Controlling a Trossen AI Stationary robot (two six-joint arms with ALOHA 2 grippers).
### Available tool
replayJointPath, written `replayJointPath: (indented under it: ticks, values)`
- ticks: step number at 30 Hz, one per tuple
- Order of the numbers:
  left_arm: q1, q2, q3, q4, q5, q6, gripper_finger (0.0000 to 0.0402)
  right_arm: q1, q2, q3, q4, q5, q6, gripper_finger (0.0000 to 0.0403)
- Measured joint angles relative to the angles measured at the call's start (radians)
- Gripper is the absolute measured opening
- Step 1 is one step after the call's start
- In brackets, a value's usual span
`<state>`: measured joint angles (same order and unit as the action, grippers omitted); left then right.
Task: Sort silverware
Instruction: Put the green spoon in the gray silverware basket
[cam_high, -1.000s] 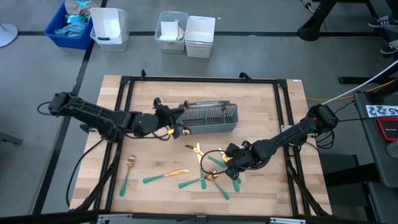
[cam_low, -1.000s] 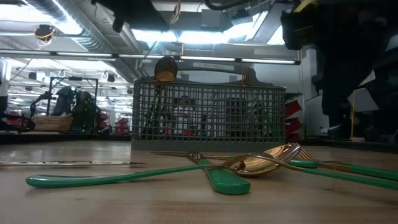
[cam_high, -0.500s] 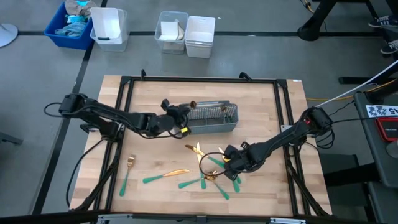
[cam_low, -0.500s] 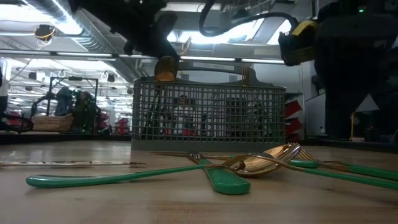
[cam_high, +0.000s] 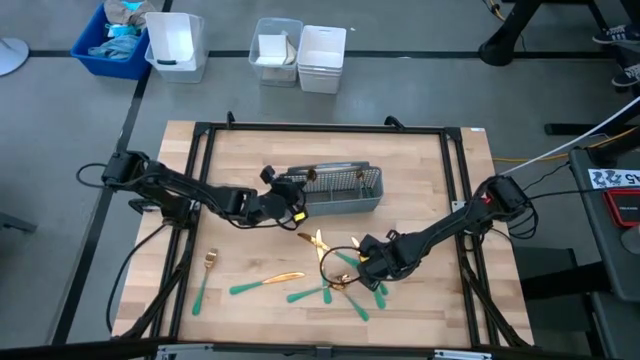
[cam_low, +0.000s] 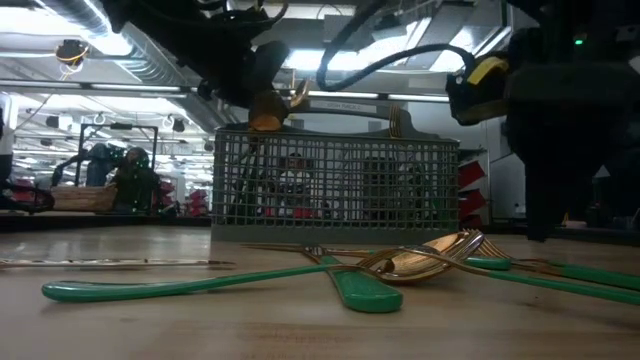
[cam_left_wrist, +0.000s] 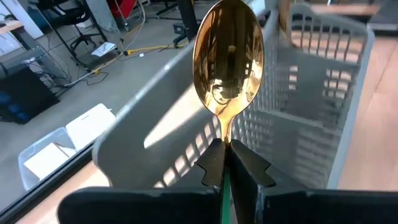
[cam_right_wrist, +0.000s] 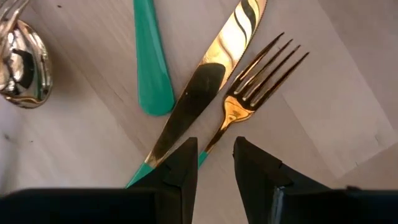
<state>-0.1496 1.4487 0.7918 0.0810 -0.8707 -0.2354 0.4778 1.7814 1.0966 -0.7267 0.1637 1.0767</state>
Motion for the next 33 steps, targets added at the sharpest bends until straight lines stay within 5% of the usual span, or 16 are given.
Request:
replayJointPath:
  ticks: [14,25,33]
  values:
    - [-0.023,0.0,0.0,-0.13,-0.001,0.025,0.0009,0.0,0.03,0.0,0.003,-0.029,0.0,0.0105]
    - [-0.027,0.0,0.0,-0.13,-0.004,0.051,0.0112,0.0,0.03,0.0,0.001,-0.053,0.03,0.0105]
    - [-0.055,-0.019,0.0,-0.123,0.0,0.08,0.0126,0.0,0.034,0.0,0.003,-0.051,0.071,0.0105]
